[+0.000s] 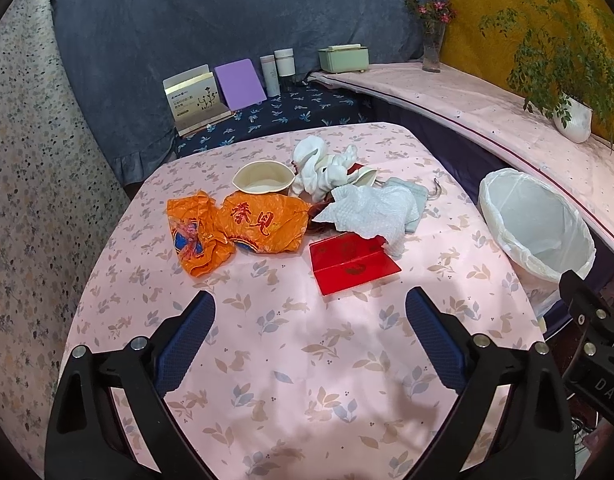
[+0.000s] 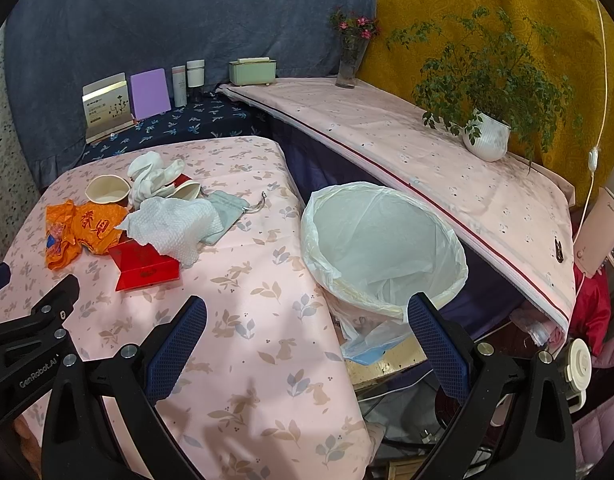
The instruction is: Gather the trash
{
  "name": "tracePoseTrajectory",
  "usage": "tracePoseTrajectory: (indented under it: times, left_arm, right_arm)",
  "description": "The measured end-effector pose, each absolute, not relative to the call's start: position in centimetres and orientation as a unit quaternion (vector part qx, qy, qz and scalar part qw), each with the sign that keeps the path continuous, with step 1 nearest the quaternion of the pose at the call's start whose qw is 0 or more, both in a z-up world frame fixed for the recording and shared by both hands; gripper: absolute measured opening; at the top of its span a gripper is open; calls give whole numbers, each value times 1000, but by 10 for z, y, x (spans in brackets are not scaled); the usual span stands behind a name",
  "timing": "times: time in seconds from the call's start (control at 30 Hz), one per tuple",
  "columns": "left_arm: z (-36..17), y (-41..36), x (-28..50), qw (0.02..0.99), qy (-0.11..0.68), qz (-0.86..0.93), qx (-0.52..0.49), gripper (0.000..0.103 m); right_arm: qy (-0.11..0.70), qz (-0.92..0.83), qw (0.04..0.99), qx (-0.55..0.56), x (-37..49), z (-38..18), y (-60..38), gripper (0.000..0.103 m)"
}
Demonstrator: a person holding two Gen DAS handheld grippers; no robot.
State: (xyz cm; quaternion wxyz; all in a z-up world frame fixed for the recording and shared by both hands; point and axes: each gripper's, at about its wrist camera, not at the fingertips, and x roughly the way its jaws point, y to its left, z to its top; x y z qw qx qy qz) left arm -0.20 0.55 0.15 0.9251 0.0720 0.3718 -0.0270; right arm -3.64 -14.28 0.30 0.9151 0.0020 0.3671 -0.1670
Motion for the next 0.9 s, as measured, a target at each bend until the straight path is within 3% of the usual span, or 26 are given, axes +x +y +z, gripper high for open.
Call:
tracePoseTrajectory:
  times: [0.9]
  left_arm:
    - [2, 3, -3, 925, 370, -33, 75, 92]
  right_arm:
    - [365, -168, 916, 1, -34, 6, -145, 96]
